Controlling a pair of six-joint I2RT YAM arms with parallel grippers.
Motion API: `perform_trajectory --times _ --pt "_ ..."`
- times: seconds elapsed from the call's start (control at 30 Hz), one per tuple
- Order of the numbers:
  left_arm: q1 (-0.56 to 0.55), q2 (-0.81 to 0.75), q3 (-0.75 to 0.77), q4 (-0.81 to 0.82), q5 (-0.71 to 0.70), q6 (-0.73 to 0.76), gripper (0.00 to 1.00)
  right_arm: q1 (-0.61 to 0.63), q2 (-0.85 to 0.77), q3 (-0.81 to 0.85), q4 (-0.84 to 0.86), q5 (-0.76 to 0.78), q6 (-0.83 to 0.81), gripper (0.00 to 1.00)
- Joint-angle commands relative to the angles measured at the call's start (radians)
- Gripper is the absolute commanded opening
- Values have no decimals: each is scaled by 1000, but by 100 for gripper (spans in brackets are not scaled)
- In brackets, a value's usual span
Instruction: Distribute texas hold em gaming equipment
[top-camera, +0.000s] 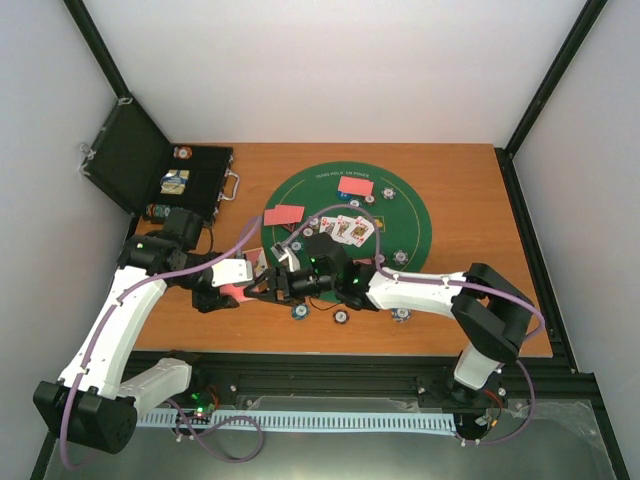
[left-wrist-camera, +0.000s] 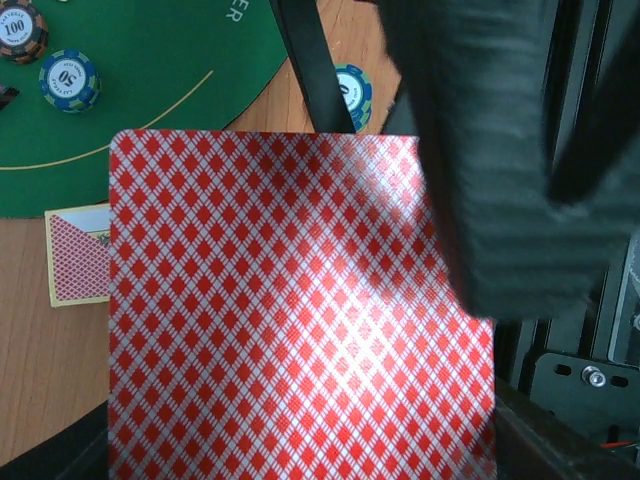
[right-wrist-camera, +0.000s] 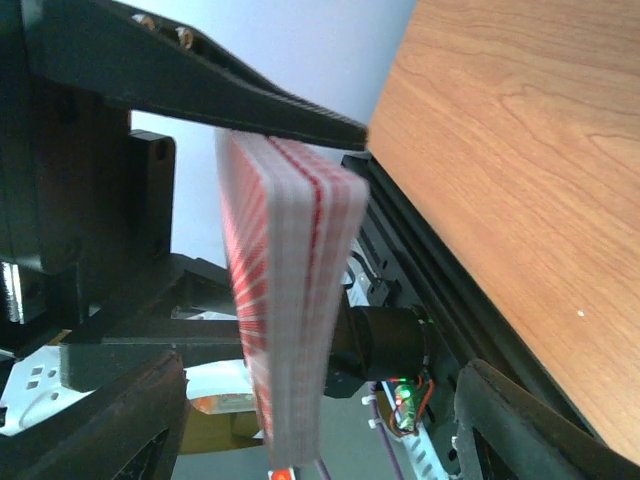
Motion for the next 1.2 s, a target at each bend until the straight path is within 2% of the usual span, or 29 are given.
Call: perform_trajectory --times 0.0,0.3,0.5,0.67,0.8,1.17 --pt "4 -6 45 -4 26 3 24 26 15 39 84 -8 19 73" --pt "4 -8 42 -6 31 6 23 38 91 53 210 -12 81 71" --pt "5 -14 48 -16 38 12 23 37 144 94 239 -18 101 67" --pt "4 -18 50 -22 40 16 23 36 178 102 262 -23 118 67" --pt "4 -20 48 -18 42 16 23 28 200 80 338 -38 143 66" --pt "4 -9 79 -27 55 3 23 -46 163 -54 298 -48 128 62"
